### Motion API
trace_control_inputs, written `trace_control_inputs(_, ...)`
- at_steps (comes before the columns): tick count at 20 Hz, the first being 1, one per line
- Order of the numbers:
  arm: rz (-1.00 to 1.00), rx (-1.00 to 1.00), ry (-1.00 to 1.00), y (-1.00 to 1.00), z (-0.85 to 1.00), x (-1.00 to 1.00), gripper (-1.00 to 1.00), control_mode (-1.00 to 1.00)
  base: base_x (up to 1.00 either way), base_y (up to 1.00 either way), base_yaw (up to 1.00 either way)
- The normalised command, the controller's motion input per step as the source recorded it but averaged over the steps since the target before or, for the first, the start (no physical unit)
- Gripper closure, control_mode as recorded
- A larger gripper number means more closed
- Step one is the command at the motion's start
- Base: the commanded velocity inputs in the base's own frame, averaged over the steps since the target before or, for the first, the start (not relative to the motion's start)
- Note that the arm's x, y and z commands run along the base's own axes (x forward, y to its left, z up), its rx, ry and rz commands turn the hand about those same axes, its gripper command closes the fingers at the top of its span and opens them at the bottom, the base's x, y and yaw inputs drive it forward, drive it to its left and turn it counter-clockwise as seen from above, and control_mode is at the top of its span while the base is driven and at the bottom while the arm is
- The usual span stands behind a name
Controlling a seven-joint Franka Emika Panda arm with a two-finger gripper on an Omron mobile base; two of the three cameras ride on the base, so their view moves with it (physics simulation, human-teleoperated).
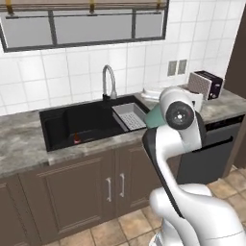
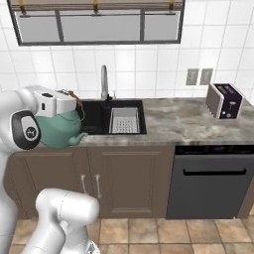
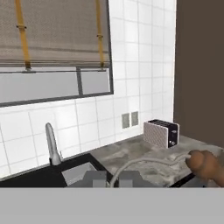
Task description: Open the cabinet, pick the kettle from the cabinet, and place it in the sink.
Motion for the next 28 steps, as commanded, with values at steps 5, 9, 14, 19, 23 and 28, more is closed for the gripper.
trace_control_inputs(5,0.00,0.00,0.00,0.00,0.00,0.00,1.00,1.00,0.54,0.11,0.10)
trace_control_inputs(9,0.00,0.00,0.00,0.00,0.00,0.00,1.00,1.00,0.32,0.21,0.37)
trace_control_inputs(14,0.00,0.00,0.00,0.00,0.00,0.00,1.00,1.00,0.44,0.21,0.32)
trace_control_inputs(19,0.00,0.00,0.00,0.00,0.00,0.00,1.00,1.00,0.57,-0.05,0.17)
trace_control_inputs(23,0.00,0.00,0.00,0.00,0.00,0.00,1.00,1.00,0.52,-0.15,0.16)
trace_control_inputs(28,0.00,0.00,0.00,0.00,0.00,0.00,1.00,1.00,0.27,-0.13,0.16)
